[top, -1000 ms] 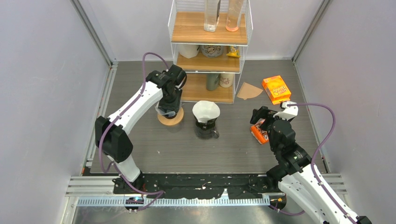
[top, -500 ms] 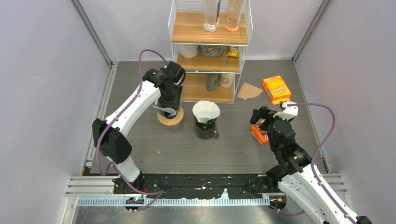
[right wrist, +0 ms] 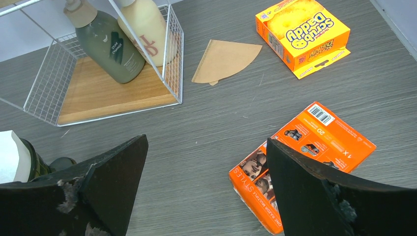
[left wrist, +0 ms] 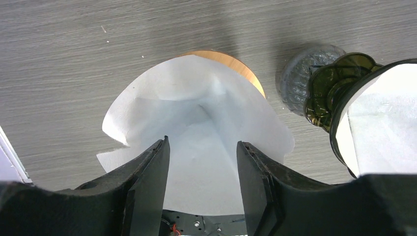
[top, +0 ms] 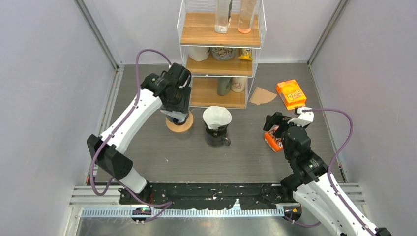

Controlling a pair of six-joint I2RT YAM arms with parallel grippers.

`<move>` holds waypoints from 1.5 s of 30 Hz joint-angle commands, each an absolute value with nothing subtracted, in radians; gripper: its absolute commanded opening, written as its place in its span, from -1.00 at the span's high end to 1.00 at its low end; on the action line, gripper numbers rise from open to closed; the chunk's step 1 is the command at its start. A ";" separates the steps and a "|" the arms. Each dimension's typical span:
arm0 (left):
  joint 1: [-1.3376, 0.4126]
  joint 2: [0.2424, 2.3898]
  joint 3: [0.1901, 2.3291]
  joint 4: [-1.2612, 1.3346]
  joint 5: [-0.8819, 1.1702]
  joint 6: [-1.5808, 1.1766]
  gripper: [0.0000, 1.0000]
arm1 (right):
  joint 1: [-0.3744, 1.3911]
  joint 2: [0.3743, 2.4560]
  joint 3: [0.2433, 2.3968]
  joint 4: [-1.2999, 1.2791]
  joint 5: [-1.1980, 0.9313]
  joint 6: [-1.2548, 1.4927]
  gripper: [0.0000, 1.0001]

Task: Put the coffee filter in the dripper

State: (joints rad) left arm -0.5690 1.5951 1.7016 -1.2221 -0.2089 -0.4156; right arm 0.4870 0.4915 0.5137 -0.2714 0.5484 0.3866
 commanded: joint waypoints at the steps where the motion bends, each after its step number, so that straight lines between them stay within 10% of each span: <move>1: -0.581 1.542 1.738 -1.206 -0.229 -0.431 -0.12 | 0.484 0.494 0.541 -0.253 0.561 0.380 -0.93; 25: -0.608 1.513 1.572 -1.155 -0.190 -0.455 0.53 | 0.485 0.524 0.545 -0.253 0.561 0.380 -0.93; 45: -0.608 1.551 1.535 -1.067 -0.242 -0.392 0.60 | 0.485 0.531 0.545 -0.251 0.577 0.379 -0.93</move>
State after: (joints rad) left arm -0.6067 1.5566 1.5558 -1.1110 -0.2260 -0.4187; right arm 0.4870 0.5240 0.5140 -0.2745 0.5495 0.3866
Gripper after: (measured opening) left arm 0.202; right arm 0.966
